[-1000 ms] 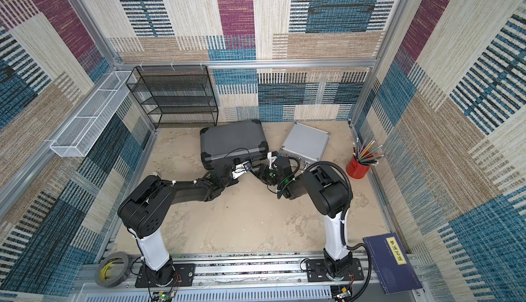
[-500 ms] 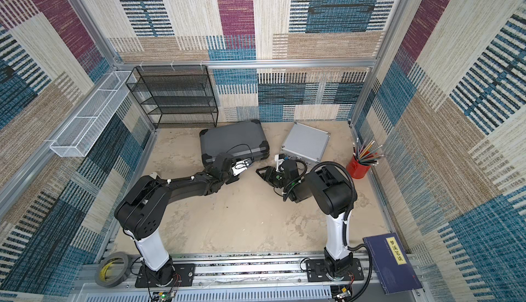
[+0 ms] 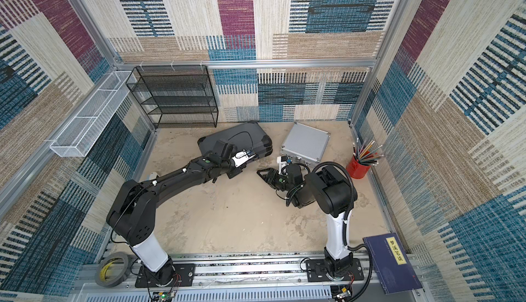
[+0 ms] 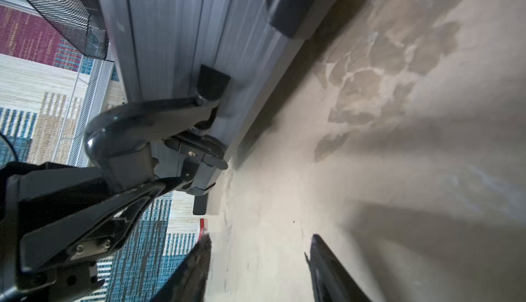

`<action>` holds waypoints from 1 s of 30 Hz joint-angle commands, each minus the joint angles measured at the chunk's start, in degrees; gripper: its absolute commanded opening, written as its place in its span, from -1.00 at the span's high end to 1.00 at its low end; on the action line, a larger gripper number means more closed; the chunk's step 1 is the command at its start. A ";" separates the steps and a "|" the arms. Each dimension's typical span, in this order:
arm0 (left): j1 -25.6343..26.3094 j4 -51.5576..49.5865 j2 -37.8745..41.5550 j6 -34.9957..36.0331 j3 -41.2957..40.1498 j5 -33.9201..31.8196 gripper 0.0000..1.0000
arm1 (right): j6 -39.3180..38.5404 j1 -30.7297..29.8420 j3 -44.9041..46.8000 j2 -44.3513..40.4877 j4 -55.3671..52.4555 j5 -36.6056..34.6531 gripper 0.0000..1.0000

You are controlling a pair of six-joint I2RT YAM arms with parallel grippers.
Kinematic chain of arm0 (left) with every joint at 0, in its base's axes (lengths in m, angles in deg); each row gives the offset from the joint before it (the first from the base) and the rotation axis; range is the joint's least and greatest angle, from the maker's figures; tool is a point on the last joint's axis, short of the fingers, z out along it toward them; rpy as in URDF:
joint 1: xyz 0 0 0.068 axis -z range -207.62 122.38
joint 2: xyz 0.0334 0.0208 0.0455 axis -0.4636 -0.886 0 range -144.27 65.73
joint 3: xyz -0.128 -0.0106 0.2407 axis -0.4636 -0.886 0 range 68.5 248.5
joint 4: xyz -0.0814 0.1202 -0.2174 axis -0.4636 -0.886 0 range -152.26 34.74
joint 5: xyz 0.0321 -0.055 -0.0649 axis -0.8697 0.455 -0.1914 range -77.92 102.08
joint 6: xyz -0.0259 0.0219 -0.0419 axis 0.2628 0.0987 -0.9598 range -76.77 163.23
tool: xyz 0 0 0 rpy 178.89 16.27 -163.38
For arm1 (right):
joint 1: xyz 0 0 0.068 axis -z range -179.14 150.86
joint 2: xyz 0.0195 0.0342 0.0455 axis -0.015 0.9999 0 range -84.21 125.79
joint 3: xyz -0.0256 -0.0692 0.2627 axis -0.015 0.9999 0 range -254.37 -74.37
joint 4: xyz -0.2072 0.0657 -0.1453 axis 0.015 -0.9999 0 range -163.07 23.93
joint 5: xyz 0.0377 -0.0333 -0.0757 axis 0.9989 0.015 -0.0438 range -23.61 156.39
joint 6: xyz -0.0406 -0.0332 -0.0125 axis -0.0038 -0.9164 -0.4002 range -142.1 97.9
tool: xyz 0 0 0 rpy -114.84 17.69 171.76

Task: Open the poker set cases
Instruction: Pick up the poker set case from the center of the board, then open the fastener on the poker set case.

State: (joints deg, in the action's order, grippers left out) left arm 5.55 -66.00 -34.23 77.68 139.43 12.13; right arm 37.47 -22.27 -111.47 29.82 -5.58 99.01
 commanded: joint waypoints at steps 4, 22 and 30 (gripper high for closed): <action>0.05 3.18 1.20 -8.20 3.31 3.50 1.00 | 5.72 0.14 1.33 -0.27 12.14 2.57 -0.24; -2.38 -0.05 2.74 -14.68 8.26 16.40 1.00 | 21.08 -0.71 -2.94 2.00 21.26 3.04 -0.18; -3.07 2.53 2.84 -17.62 5.89 19.58 1.00 | 19.59 -2.39 -5.51 0.77 12.44 2.33 -0.18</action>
State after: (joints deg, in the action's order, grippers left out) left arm 2.55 -71.62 -32.86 63.76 145.20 26.80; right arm 57.34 -24.20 -116.36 31.29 9.56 101.28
